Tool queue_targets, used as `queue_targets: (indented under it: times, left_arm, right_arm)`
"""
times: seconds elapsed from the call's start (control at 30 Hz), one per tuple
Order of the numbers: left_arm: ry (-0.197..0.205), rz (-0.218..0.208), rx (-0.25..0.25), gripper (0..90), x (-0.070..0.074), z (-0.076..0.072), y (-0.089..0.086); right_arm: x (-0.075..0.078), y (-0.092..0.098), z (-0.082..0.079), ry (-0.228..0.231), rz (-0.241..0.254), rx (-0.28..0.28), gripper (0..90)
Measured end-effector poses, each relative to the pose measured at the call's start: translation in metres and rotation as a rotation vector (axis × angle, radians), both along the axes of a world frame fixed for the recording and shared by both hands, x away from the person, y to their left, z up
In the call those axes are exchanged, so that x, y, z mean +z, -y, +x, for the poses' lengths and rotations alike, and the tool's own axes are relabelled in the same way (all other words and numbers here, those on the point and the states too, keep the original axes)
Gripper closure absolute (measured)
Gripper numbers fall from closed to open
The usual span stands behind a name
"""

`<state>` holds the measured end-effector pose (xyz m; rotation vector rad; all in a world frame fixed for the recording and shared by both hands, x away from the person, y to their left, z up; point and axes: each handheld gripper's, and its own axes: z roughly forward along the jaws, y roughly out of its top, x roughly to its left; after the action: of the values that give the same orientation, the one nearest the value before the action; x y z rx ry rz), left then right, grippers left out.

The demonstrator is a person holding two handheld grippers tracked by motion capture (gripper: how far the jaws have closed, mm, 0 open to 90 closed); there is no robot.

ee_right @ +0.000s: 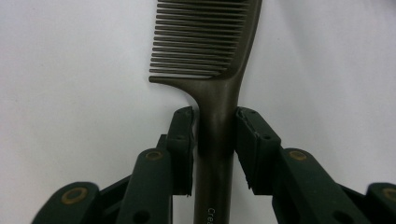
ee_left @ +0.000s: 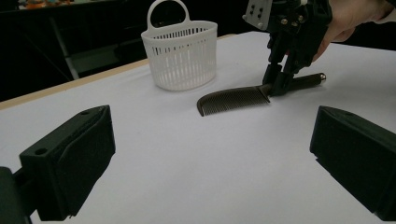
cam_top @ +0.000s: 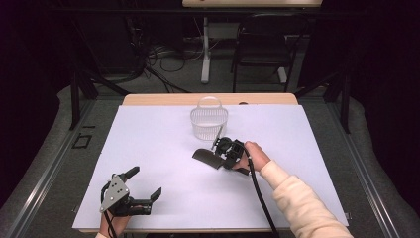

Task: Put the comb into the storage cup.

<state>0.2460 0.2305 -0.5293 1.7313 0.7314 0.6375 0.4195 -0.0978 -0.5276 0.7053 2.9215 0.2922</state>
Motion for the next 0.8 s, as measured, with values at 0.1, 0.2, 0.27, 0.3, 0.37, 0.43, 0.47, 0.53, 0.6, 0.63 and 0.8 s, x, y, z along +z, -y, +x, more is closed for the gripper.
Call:
queue_targets:
  times: [0.1,0.2,0.27,0.3,0.37,0.43,0.47,0.53,0.6,0.63,0.8]
  left_arm:
    - [-0.002,0.0,-0.002,0.1,0.0,0.0,0.0]
    - [-0.001,0.002,-0.003,0.1,0.0,0.0,0.0]
    - [-0.002,0.0,-0.002,0.1,0.0,0.0,0.0]
    - [-0.002,-0.001,-0.002,0.1,0.0,0.0,0.0]
    - [-0.001,0.0,-0.002,0.1,0.0,0.0,0.0]
    - [0.0,-0.001,-0.002,0.1,0.0,0.0,0.0]
    - [-0.001,-0.001,-0.002,0.1,0.0,0.0,0.0]
    - [0.0,-0.001,-0.001,0.1,0.0,0.0,0.0]
    - [-0.001,-0.001,-0.002,0.1,0.0,0.0,0.0]
    - [-0.001,-0.001,-0.002,0.1,0.0,0.0,0.0]
    - [-0.001,-0.001,-0.001,0.1,0.0,0.0,0.0]
  right_arm:
    - [0.0,0.0,0.0,-0.004,0.001,-0.009,71.8]
    - [0.0,0.001,0.001,-0.009,-0.001,-0.013,71.7]
    - [-0.001,0.001,0.001,-0.009,0.004,-0.015,71.4]
    - [-0.001,0.001,0.001,-0.008,0.004,-0.016,71.6]
    - [-0.001,0.001,0.001,-0.008,0.005,-0.017,71.7]
    - [0.0,0.002,0.001,-0.008,0.006,-0.016,72.5]
    - [0.0,0.002,0.001,-0.008,0.006,-0.016,72.5]
    - [0.0,0.003,0.001,-0.012,0.015,-0.023,72.7]
    - [0.0,0.004,0.001,-0.007,0.024,-0.007,72.7]
    - [0.001,0.005,0.0,-0.011,0.028,-0.027,72.8]
    - [0.007,0.01,-0.002,0.004,0.052,-0.035,72.9]
